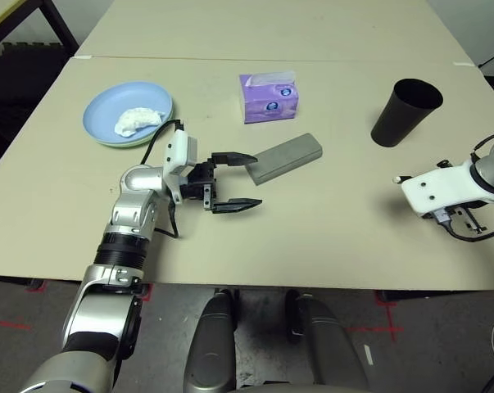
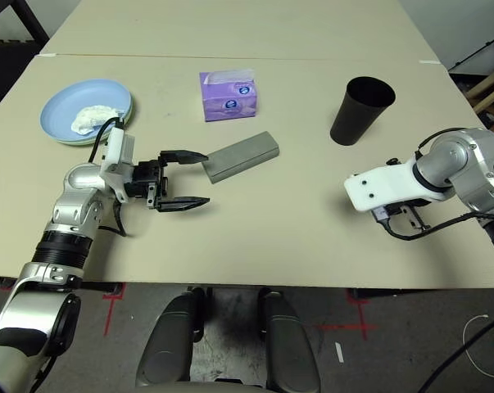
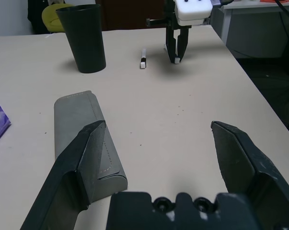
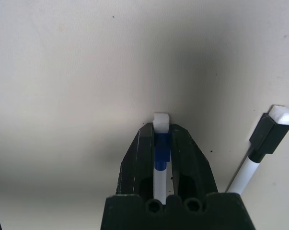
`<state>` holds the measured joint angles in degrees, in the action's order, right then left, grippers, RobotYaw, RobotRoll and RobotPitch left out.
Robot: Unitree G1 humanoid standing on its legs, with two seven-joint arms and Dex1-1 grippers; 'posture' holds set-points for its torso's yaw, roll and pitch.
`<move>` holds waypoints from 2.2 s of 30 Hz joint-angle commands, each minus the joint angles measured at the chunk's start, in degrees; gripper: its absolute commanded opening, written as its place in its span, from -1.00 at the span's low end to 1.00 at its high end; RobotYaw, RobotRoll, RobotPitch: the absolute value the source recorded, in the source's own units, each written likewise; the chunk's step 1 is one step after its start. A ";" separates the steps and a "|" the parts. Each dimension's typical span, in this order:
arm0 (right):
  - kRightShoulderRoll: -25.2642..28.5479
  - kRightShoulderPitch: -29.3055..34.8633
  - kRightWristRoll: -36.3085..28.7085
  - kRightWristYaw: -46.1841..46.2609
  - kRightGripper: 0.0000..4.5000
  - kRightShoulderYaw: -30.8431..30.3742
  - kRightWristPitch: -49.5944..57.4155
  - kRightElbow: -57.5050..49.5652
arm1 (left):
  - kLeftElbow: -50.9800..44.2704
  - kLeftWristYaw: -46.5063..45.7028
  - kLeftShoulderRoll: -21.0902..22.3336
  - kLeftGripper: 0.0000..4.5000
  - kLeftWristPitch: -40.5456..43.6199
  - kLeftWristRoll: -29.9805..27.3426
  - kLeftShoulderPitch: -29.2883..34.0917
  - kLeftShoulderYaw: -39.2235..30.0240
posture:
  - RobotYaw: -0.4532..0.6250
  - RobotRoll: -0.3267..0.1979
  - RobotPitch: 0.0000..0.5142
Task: Organize and tidy the items on the table.
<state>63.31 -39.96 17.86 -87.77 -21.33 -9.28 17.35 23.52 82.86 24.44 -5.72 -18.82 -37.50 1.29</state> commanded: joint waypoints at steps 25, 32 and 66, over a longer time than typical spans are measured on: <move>-43.60 4.29 -33.46 53.01 -0.86 36.52 14.50 -16.13 | 3.26 -0.77 -0.33 1.00 -1.72 0.22 -1.72 1.05 | -0.03 0.25 -0.15; -45.53 3.05 -33.15 66.66 -0.86 39.13 13.65 -16.95 | 4.61 -0.35 -0.56 1.00 -2.25 0.47 -2.56 1.31 | -0.06 0.25 -0.17; -43.18 0.35 -33.49 83.17 -0.50 40.30 24.92 -11.97 | 6.53 0.17 -0.04 1.00 -3.13 0.75 -3.75 1.40 | -0.04 0.25 -0.22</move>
<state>19.58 -40.67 -14.99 -3.97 19.17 14.14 5.18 30.11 82.32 23.93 -8.74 -18.58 -41.15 1.67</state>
